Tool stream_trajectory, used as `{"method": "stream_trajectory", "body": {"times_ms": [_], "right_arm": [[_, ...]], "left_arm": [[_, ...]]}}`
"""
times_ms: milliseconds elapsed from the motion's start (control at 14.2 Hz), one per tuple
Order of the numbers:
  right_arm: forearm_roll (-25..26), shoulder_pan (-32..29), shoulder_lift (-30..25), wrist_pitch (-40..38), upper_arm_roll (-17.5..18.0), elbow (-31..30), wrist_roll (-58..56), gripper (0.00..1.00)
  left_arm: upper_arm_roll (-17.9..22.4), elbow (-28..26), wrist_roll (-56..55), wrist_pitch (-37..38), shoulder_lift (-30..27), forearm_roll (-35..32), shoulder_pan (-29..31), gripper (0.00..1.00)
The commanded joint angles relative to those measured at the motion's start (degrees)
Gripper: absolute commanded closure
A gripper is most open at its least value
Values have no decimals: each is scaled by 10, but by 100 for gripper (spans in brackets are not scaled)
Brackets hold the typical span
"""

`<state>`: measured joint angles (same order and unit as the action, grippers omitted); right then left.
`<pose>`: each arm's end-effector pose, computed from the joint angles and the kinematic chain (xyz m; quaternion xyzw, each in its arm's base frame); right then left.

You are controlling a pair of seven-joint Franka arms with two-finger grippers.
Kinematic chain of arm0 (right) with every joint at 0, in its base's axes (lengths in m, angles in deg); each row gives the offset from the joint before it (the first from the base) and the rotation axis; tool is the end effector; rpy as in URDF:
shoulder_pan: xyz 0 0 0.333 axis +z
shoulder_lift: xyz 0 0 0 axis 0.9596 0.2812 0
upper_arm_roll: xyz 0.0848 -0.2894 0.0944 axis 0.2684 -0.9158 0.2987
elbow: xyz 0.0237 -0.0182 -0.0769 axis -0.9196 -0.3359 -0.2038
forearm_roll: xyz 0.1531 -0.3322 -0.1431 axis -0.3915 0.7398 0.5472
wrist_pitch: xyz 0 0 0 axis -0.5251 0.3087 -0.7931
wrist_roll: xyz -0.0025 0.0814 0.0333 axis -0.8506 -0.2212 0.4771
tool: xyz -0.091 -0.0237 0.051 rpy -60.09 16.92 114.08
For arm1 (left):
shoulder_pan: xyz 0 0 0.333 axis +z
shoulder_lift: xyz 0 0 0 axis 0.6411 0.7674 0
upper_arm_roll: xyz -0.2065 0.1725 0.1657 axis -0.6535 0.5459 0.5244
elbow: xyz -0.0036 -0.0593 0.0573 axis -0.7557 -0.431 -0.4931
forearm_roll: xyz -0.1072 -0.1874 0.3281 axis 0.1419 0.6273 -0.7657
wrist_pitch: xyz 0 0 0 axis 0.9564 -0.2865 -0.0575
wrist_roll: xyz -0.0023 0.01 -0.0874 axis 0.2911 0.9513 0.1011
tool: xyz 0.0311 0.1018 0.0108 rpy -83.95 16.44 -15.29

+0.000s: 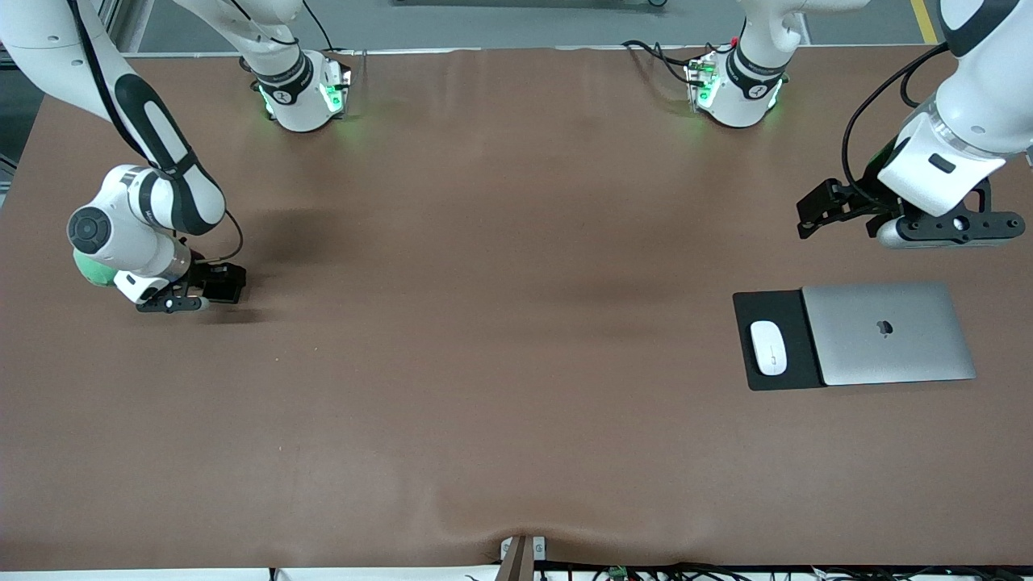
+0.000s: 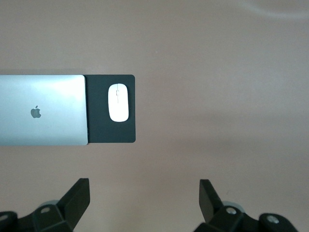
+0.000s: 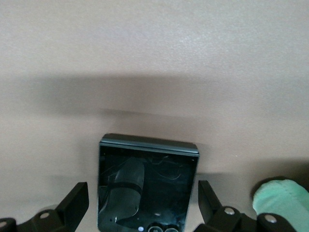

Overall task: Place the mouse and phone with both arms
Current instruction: 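Carry the black phone with the right gripper toward the green plush, then lower the phone beside the plush and open the right gripper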

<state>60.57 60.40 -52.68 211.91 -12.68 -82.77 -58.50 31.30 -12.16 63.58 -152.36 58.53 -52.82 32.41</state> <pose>0.4857 -0.1169 0.1741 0.9977 0.0255 -0.0633 0.0001 0.5528 -0.1171 0.6047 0.9993 0.0162 0.0201 0.0256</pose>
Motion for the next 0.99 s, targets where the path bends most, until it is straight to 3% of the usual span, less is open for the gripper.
{"method": "stream_trajectory", "body": {"times_ms": [0,212,635,918], "right_arm": [[3,22,-60,-54,1,10,13,0],[3,40,-113,-119,2,69,13,0],[4,78,-115,-394,2,308,61,0],[4,84,-117,-519,2,416,77,0]], "left_arm": [[-3,14,-13,5,7,2,-2,0],[-3,13,-13,6,7,2,-2,0],[-3,13,-14,7,7,2,-2,0],[-3,13,-14,7,8,2,-2,0]]}}
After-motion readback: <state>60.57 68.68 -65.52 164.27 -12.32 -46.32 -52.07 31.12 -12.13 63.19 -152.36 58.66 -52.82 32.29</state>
